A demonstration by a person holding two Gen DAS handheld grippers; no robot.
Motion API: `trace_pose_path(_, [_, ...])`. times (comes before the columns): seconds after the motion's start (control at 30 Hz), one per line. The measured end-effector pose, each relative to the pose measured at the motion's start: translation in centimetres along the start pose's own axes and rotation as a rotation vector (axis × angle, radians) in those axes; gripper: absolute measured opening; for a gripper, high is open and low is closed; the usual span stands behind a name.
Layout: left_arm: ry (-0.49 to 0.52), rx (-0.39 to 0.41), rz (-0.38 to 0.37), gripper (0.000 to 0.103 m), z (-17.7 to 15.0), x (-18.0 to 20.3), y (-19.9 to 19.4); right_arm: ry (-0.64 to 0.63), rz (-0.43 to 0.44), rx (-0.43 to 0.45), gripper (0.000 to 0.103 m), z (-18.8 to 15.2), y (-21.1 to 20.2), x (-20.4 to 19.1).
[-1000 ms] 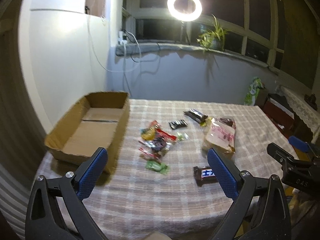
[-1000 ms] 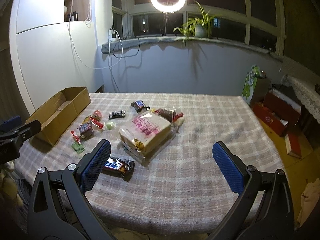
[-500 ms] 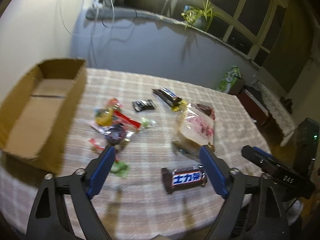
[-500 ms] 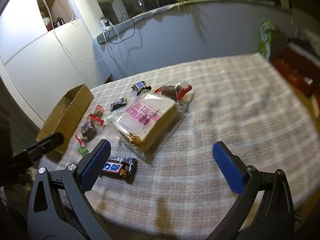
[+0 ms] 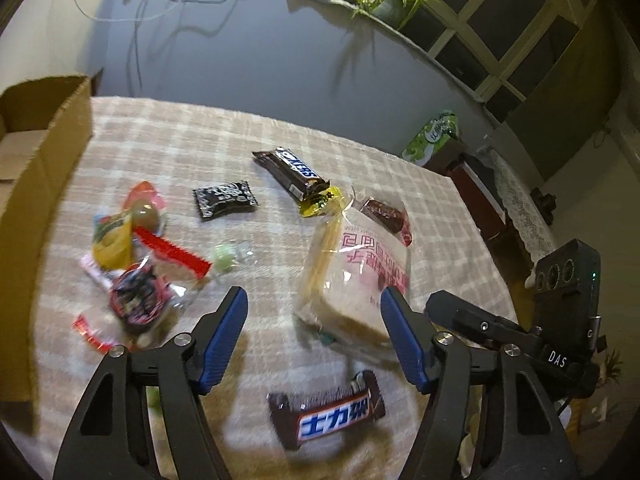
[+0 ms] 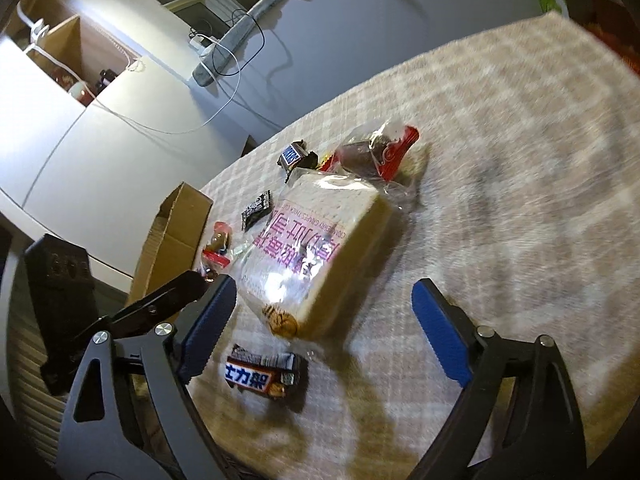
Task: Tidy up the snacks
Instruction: 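Move the left tool to the wrapped bread loaf and close on it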
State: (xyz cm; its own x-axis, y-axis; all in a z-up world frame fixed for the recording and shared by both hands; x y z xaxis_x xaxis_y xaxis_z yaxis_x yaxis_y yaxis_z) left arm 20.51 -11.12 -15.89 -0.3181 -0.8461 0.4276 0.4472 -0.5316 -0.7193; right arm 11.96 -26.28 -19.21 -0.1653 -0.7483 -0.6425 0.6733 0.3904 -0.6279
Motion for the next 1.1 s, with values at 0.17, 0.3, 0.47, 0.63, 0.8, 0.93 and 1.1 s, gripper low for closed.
trace_pose_path(0.17, [-0.015, -0.052, -0.031, 0.059, 0.1, 0.0, 1.9, 0.063, 0.047, -0.036, 0.085, 0.2, 1.4, 0.5])
trace_pose_path(0.3, [-0.031, -0.080, -0.061, 0.058, 0.1, 0.1, 2.9, 0.077, 0.060, -0.036, 0.083, 0.5, 1.7, 0.6])
trace_pose_path(0.47, [-0.030, -0.121, -0.106, 0.058, -0.3, 0.7, 3.9, 0.098, 0.084, -0.064, 0.073, 0.7, 2.4, 0.6])
trace_pose_path(0.63, [-0.025, -0.129, -0.118, 0.053, -0.3, 0.9, 4.4, 0.108, 0.105, -0.085, 0.063, 0.8, 3.2, 0.3])
trace_pose_path(0.8, [0.002, -0.123, -0.110, 0.050, -0.2, 1.1, 4.1, 0.109, 0.117, -0.093, 0.058, 1.0, 3.4, 0.2])
trace_pose_path(0.93, [0.030, -0.109, -0.089, 0.048, -0.3, 1.4, 3.8, 0.115, 0.128, -0.092, 0.055, 0.9, 3.2, 0.3])
trace_pose_path(1.1, [0.045, -0.081, -0.076, 0.047, 0.0, 1.7, 2.8, 0.104, 0.138, -0.089, 0.053, 0.8, 2.5, -0.4])
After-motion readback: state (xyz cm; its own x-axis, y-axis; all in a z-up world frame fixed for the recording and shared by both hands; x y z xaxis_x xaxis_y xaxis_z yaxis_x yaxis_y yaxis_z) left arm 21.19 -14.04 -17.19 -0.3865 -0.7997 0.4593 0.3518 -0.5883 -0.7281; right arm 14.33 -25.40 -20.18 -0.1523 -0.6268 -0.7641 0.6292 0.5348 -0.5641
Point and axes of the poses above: each gripper's, at about its wrist camera, not at the fingertips, and y roughly the way its jaws point, x to its right, z to its top, the point moved 10 cm from there along y, roughly the way its jaws point, and after that the axes turned 3 degrees about y, right-handed, at the moved point
